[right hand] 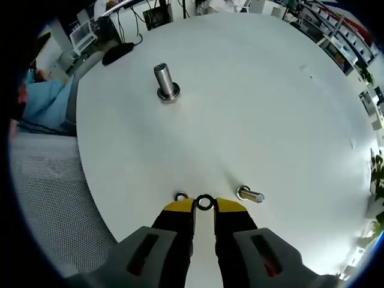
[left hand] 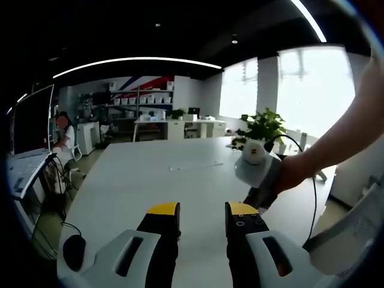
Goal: Place the washer onto the threaded stud by aligning its center hole with the stud, sliding it down to the base, and recovering from edge contact or off-axis alignment until the washer reaches the visible bottom stop.
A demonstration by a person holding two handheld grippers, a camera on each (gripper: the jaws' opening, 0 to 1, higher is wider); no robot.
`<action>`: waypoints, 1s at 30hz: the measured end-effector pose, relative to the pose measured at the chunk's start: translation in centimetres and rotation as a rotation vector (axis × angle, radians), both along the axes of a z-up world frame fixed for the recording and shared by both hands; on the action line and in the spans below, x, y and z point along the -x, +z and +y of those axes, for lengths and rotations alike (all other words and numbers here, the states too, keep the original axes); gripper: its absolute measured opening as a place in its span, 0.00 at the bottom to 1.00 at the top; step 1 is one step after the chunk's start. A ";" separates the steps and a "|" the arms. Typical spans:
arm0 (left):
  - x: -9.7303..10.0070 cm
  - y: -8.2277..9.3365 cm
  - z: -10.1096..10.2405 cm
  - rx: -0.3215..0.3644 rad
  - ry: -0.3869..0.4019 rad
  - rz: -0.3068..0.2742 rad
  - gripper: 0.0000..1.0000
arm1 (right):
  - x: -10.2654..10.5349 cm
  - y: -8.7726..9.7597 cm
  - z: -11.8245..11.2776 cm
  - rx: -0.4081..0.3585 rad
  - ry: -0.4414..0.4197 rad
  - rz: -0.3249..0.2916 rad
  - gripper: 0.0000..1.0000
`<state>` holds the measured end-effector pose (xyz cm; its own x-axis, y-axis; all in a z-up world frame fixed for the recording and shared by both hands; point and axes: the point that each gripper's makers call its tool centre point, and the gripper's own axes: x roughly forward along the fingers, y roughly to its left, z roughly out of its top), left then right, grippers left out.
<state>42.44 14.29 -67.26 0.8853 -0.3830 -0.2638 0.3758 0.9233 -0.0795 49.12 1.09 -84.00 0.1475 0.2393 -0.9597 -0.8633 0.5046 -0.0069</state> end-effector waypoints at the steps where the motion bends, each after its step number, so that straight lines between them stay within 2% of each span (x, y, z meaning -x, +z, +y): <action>1: 0.0 0.0 0.0 0.000 0.001 0.000 0.28 | 0.0 0.1 -0.1 0.000 -0.001 -0.002 0.13; 15: 0.0 0.4 -0.2 0.004 -0.008 -0.013 0.29 | -0.5 2.6 -0.8 -0.024 -0.023 -0.030 0.13; 30: 0.0 0.6 -0.3 0.006 -0.010 -0.021 0.28 | -1.1 4.1 -1.0 -0.043 -0.021 -0.064 0.13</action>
<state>42.42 14.03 -66.68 0.8866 -0.3935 -0.2431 0.3868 0.9190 -0.0767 50.17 0.08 -79.87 0.2135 0.2758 -0.9372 -0.8511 0.5235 -0.0398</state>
